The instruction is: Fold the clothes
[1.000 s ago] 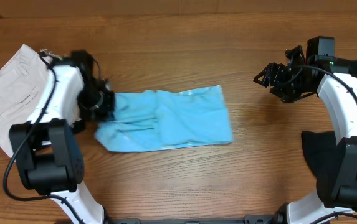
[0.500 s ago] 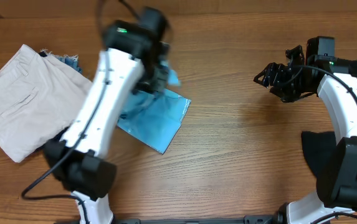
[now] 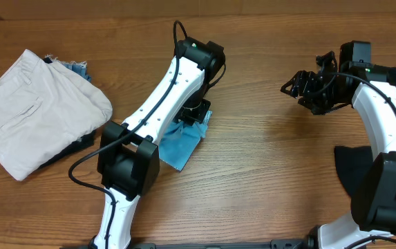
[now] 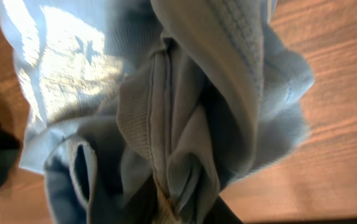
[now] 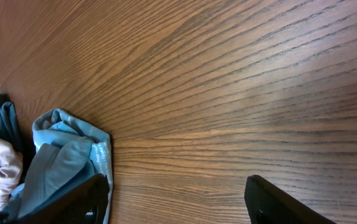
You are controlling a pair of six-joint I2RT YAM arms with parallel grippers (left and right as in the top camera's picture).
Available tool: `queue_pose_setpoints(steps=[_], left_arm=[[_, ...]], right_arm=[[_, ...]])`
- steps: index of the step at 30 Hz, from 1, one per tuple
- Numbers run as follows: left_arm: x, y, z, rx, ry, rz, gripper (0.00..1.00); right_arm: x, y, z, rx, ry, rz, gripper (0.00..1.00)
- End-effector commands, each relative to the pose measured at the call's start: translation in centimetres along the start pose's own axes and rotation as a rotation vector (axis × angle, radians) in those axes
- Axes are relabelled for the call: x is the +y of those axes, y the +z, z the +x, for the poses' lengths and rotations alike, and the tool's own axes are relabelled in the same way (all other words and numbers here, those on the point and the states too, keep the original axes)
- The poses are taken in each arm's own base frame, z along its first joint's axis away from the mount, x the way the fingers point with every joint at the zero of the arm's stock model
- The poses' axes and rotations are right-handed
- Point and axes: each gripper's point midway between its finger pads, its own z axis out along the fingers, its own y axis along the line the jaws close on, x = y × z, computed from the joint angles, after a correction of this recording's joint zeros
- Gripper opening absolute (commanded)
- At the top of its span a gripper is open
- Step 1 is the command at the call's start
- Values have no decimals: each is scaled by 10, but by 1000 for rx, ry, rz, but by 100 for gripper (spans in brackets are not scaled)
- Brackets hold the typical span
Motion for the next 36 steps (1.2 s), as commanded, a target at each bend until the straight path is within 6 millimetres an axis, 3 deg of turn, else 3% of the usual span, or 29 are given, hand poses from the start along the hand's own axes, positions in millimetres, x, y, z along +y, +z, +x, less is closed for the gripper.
queue_pose_setpoints(steps=[1, 4, 7, 9, 11, 14, 17, 18, 22, 25, 27, 29, 31, 36], left_arm=[[-10, -20, 2, -33, -22, 66, 27], [-15, -42, -7, -112, -24, 115, 41], [-5, -66, -13, -197, -40, 122, 51], [16, -79, -13, -243, -81, 106, 56], [54, -87, -10, -277, -178, 80, 63], [84, -85, -7, -270, -230, 175, 67], [93, -61, -3, -202, -211, 329, 62], [87, -42, -7, -188, -174, 422, 62], [70, 0, -17, -174, -114, 501, 66], [64, 35, -16, -146, -94, 491, 67], [60, 59, -12, -121, -96, 492, 66], [57, 70, -9, -109, -97, 494, 65], [57, 79, -7, -99, -98, 483, 65], [58, 83, -6, -94, -98, 471, 64]], right_arm=[[7, -6, -6, -22, -16, -16, 74], [7, -6, -5, -21, -20, -14, 76], [6, -6, -4, -15, -39, -10, 77], [9, -5, -1, -5, -55, -21, 77], [26, -1, 8, 30, -149, -87, 72], [52, 10, 28, 85, -251, -125, 70], [91, 29, 62, 160, -464, -175, 69], [114, 45, 82, 194, -574, -194, 69], [134, 83, 110, 210, -703, -84, 69], [138, 106, 131, 237, -783, -14, 70], [129, 123, 136, 240, -824, 80, 70], [127, 138, 140, 251, -840, 93, 69], [123, 153, 142, 264, -836, 97, 59], [124, 157, 143, 267, -830, 86, 49]])
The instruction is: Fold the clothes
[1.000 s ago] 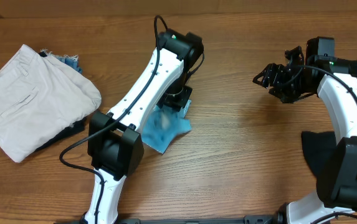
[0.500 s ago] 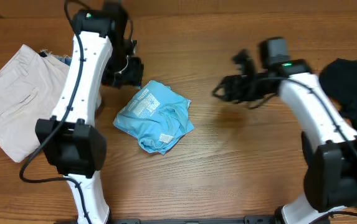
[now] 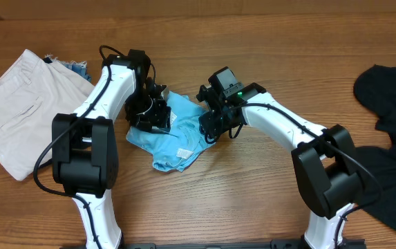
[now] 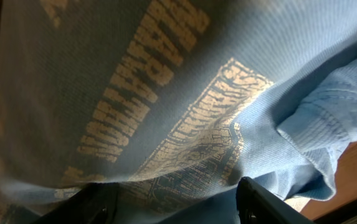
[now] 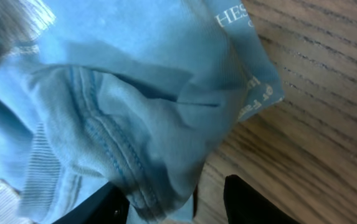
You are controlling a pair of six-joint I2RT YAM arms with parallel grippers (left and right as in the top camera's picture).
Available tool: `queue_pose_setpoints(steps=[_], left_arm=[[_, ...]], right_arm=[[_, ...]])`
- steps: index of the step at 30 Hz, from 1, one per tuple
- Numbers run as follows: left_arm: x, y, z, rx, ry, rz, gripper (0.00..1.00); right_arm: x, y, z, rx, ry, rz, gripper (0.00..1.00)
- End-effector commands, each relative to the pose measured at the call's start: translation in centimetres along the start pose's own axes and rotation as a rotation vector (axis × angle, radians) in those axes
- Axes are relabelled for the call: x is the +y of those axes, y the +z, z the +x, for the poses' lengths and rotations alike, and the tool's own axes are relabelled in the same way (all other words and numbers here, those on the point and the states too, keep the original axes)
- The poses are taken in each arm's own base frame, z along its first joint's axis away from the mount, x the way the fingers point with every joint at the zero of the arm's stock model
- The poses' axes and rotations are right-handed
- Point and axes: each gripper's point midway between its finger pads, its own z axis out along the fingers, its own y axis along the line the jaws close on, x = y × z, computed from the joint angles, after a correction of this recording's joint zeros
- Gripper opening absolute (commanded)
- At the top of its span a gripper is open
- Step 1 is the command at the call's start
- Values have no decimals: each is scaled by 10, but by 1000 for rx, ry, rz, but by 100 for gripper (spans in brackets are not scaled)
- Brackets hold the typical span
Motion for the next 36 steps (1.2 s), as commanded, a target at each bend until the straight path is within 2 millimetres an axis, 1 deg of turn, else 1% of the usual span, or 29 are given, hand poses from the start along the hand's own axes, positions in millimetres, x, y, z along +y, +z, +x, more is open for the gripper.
queue_pose_setpoints(steps=[1, 2, 3, 4, 6, 7, 8, 10, 11, 12, 14, 18, 20, 21, 22, 25, 26, 27, 29, 30, 31, 32, 34, 35, 36], left_arm=[[-1, 2, 2, 4, 26, 0, 64], [-1, 2, 2, 5, 26, 0, 64], [-1, 2, 3, 5, 26, 0, 64], [-1, 2, 3, 5, 26, 0, 64], [-1, 2, 3, 5, 26, 0, 64], [-1, 2, 2, 4, 26, 0, 64], [-2, 2, 2, 3, 27, -1, 65], [-2, 2, 1, 0, 29, -1, 65], [-2, 2, 1, -2, 30, -1, 65], [-2, 2, 1, -3, 30, -1, 65], [-2, 2, 1, -3, 29, -1, 65], [-2, 2, 0, -7, 30, -1, 66], [-2, 2, 0, -6, 29, -1, 65], [-2, 2, 0, -6, 29, -1, 65], [-2, 2, 0, -6, 29, -1, 65], [-2, 2, 0, -6, 29, -1, 64], [-2, 2, 0, -6, 29, -1, 64], [-2, 2, 0, -6, 29, -1, 64], [-2, 2, 1, -2, 28, -1, 64], [-2, 2, 1, -2, 28, -1, 64], [-2, 2, 1, -2, 28, -1, 64], [-2, 2, 1, -2, 28, -1, 64], [-2, 2, 1, 1, 28, -1, 64], [-2, 2, 3, 5, 27, 0, 64], [-2, 2, 3, 9, 25, 0, 64]], right_arm=[[1, -3, -7, -24, -5, 0, 49], [4, -3, -6, -17, -4, -18, 52], [7, -5, -4, -10, -2, -31, 64], [8, -8, -3, -10, -1, -34, 67], [11, -17, -8, -36, -10, -35, 66], [13, -24, -14, -65, -19, -35, 63], [16, -33, -21, -101, -30, -36, 57], [20, -44, -30, -152, -46, -37, 57], [20, -46, -32, -159, -42, -38, 58], [20, -45, -32, -159, -25, -39, 61], [20, -43, -30, -151, -21, -43, 61], [35, -40, -33, -160, -55, -65, 61], [47, -36, -33, -162, -84, -73, 61], [50, -33, -33, -162, -96, -59, 61], [48, -28, -32, -155, -98, -15, 58], [42, -14, -28, -127, -79, 25, 43], [40, -10, -26, -117, -76, 26, 35], [37, -7, -26, -114, -61, 41, 30], [21, -7, -28, -126, -20, 128, 16], [9, -9, -29, -135, -11, 198, 9], [-2, -13, -31, -142, -3, 254, 5], [-16, -17, -32, -147, 13, 304, 4], [-34, -23, -31, -148, 46, 352, 4], [-51, -29, -28, -146, 94, 388, 4], [-61, -32, -26, -141, 119, 406, 4]])
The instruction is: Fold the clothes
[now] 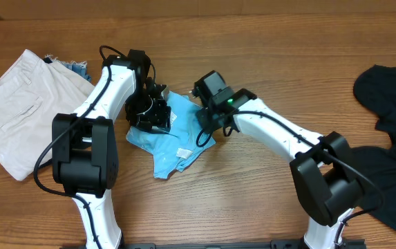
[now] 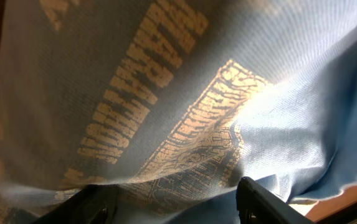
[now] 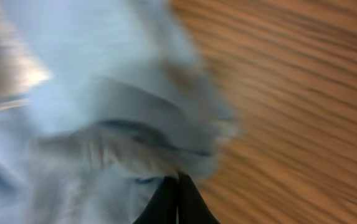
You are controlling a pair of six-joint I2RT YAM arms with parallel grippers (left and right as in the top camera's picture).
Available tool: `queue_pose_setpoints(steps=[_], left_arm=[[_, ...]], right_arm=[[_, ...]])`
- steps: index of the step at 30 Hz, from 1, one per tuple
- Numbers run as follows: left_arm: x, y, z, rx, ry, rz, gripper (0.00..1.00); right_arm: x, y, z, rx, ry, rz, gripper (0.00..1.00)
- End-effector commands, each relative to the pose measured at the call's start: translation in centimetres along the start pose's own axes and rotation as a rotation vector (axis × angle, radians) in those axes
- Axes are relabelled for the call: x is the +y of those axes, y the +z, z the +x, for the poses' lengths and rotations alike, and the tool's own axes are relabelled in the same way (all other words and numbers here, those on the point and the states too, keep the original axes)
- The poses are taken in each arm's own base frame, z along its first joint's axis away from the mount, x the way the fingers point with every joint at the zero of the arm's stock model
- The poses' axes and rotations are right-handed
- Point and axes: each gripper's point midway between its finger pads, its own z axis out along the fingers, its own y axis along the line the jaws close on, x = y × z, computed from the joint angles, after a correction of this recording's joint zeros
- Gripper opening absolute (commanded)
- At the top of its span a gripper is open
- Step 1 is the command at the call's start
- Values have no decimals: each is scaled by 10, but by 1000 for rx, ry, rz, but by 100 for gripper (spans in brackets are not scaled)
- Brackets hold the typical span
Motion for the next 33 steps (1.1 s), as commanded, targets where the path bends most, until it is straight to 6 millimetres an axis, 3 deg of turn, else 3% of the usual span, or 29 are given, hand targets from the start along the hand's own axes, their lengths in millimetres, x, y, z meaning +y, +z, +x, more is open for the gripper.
queue_pose_setpoints(steps=[1, 5, 7, 9, 10, 11, 14, 15, 18, 21, 23, 28, 33], left_arm=[[-2, 1, 5, 16, 23, 0, 64], [-2, 1, 5, 15, 22, 0, 64], [-2, 1, 5, 15, 22, 0, 64], [-1, 1, 5, 16, 21, 0, 65], [-1, 1, 6, 18, 20, 0, 64], [0, 0, 7, 24, 15, 1, 64], [2, -2, 12, 41, 7, 5, 59], [3, -5, 10, 32, -3, 8, 58], [8, -20, -1, -13, -38, 9, 58], [16, -45, -10, -57, -67, 8, 62], [25, -59, -14, -84, -83, 7, 70], [31, -61, -15, -93, -89, 7, 71], [30, -61, -16, -99, -85, 9, 72]], right_arm=[[-60, -6, -3, -7, 115, 160, 4], [-95, -11, 10, 41, 218, 169, 4], [-91, -16, 12, 51, 239, 100, 11], [-78, -27, 8, 37, 247, 4, 32], [-73, -35, 4, 20, 246, -30, 36], [-68, -43, 0, 6, 238, -62, 36], [-25, -80, -14, -62, 144, -307, 35], [-11, -92, -17, -81, 129, -386, 30], [26, -109, -11, -51, 109, -573, 29], [43, -101, 13, 76, 145, -587, 48], [40, -84, 36, 202, 266, -499, 51], [52, -54, 69, 368, 566, -465, 49], [89, -45, 82, 434, 635, -549, 48]])
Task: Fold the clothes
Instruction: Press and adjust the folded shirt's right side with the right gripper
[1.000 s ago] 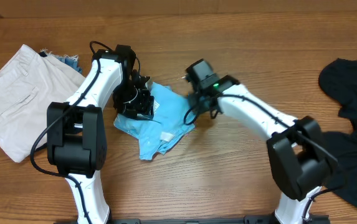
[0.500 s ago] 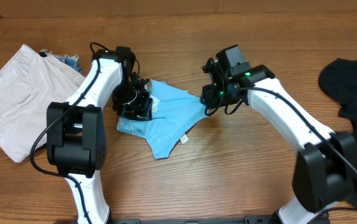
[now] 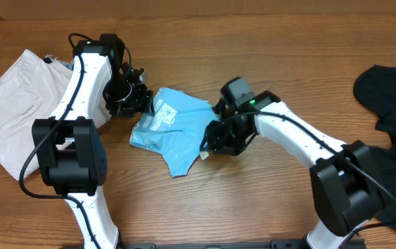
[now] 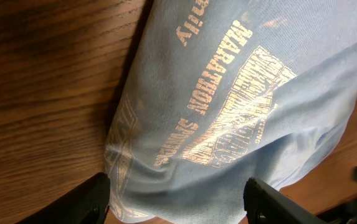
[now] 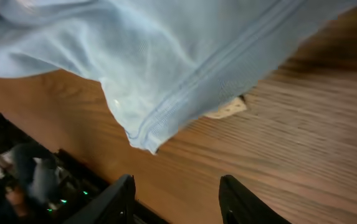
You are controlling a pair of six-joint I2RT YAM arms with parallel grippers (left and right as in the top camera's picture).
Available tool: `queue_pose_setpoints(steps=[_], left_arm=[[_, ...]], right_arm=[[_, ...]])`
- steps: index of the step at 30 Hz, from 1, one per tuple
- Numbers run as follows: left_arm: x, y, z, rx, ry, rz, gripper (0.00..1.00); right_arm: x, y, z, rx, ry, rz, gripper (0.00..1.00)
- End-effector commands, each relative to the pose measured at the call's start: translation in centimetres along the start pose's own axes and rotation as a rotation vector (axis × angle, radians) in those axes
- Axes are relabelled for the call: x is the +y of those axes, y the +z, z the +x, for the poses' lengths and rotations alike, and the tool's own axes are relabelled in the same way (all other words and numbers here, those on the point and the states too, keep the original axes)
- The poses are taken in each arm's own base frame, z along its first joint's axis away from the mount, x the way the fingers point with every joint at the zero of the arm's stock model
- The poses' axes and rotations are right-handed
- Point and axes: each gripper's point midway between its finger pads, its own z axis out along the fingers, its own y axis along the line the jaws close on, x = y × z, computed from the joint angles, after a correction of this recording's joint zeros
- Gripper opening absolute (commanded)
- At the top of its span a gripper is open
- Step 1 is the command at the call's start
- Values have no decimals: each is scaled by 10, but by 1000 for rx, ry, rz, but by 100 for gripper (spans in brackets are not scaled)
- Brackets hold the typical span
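A light blue T-shirt [image 3: 173,131] lies in a crumpled bundle in the middle of the table, gold print up. In the left wrist view the print [image 4: 228,118] fills the frame. My left gripper [image 3: 142,105] sits at the shirt's left edge, open, its fingers [image 4: 97,199] wide apart over the fabric. My right gripper [image 3: 216,138] is at the shirt's right edge, open and holding nothing. In the right wrist view its fingers [image 5: 119,199] hang over bare wood, below the shirt's hem [image 5: 166,106] and a white label [image 5: 225,109].
Folded khaki shorts [image 3: 25,114] lie at the far left on top of a blue denim piece [image 3: 77,67]. A black garment [image 3: 391,104] is spread at the right edge. Wooden table [image 3: 253,207] all around.
My right gripper has opened, let go of the shirt, and now sits at its lower right edge. My left gripper has moved up and left to the shirt's left edge. The shirt has shifted.
First my left gripper held the bunched shirt while the right hovered open far to the right. Then both were at the shirt, open. After that the right was shut on the fabric. Now both are open at opposite edges of the shirt.
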Motion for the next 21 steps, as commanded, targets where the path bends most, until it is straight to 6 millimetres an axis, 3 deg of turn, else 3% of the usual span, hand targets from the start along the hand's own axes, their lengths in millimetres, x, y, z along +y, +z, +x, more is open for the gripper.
queue_pose_setpoints(steps=[1, 5, 12, 16, 18, 21], left_arm=[[-5, -6, -6, -28, 27, 1, 72], [-6, -6, -6, -28, 35, 0, 72], [-6, -6, -6, -29, 46, 1, 71], [-6, -6, -6, -28, 45, 1, 70], [-6, -6, -6, -26, 45, 2, 69], [-6, -6, -3, -16, 41, 3, 68]], right_arm=[[21, 17, 14, 42, 91, -56, 52], [32, 27, 14, 14, 132, -49, 56], [30, 53, 7, 18, 207, -32, 46], [24, 82, -2, 31, 272, -37, 26], [21, 95, -2, 67, 279, -56, 8], [8, 96, -1, 101, 328, -45, 4]])
